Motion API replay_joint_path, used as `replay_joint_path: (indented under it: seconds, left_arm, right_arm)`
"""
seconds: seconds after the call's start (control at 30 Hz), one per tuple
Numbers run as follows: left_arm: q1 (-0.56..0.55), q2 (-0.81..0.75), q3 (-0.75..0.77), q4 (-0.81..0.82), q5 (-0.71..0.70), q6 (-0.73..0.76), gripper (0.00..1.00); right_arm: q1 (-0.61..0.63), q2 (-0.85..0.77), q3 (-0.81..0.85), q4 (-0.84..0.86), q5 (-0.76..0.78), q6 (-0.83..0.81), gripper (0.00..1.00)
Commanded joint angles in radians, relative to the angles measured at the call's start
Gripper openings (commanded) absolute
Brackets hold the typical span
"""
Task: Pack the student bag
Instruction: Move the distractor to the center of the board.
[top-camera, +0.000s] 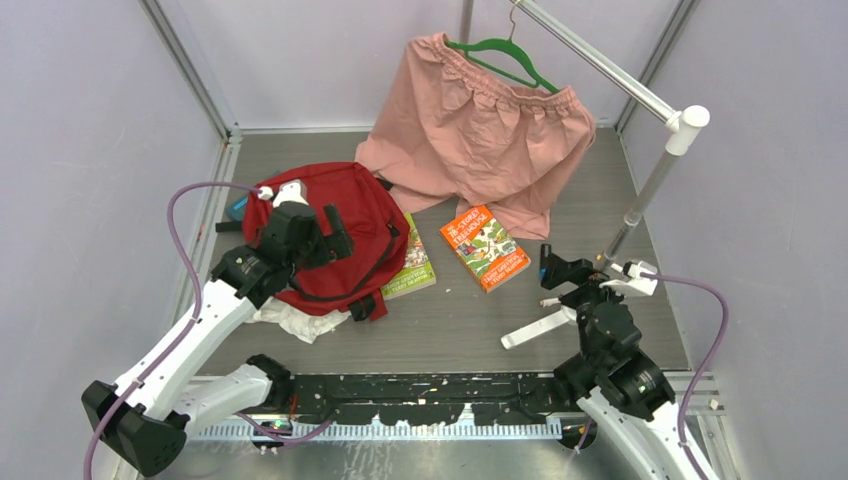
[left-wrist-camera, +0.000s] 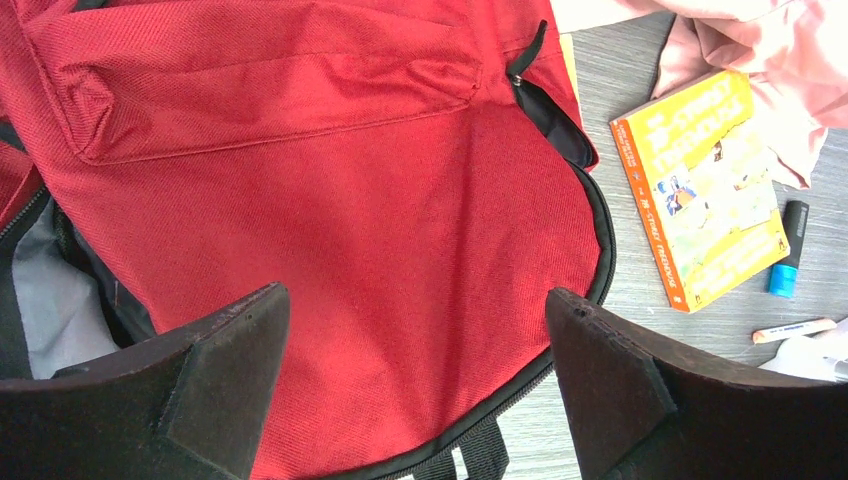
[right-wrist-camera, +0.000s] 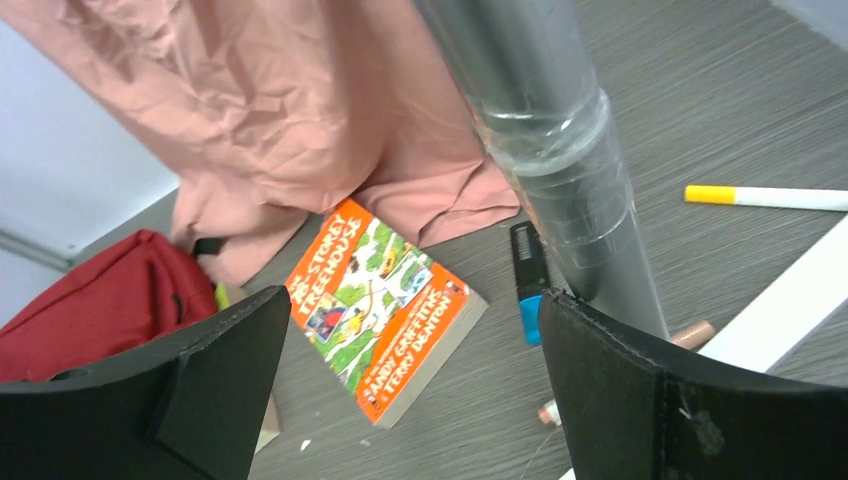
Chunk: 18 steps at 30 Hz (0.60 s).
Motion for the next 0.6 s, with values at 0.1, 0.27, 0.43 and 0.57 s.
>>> replay_joint_path:
  seconds: [0.1,0.27,0.43,0.57]
  left_arm:
    - [0.004,0.014,0.027,0.046,0.021,0.017,0.99]
    - [0.005,0.005,0.047,0.024,0.019,0.039,0.99]
    - [0.005,-0.019,0.051,0.002,0.009,0.053,0.99]
    - [0.005,-0.039,0.045,-0.011,0.005,0.066,0.99]
  right_arm:
    - [-0.001,0.119,-0.062,0.307,0.245,-0.122,1.00]
    - [-0.015,0.241,-0.076,0.458,0.330,-0.217,1.00]
    - [-0.120,0.326,-0.059,0.522,0.265,-0.269,1.00]
    - [-0.313,0.412,-0.003,0.457,0.066,-0.229,1.00]
